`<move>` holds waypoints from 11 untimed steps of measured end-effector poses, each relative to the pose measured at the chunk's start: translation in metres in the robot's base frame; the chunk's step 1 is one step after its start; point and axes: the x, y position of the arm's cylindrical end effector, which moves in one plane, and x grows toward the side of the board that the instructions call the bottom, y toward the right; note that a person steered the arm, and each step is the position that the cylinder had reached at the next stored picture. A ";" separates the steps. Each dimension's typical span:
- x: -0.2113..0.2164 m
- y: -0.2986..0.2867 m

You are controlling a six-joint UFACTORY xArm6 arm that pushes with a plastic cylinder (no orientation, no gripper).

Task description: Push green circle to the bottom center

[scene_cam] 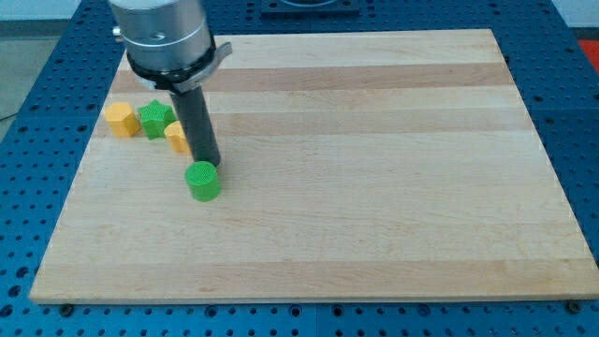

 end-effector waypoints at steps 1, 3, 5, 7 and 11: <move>0.004 -0.047; 0.007 -0.027; 0.042 0.034; 0.042 0.034; 0.082 -0.044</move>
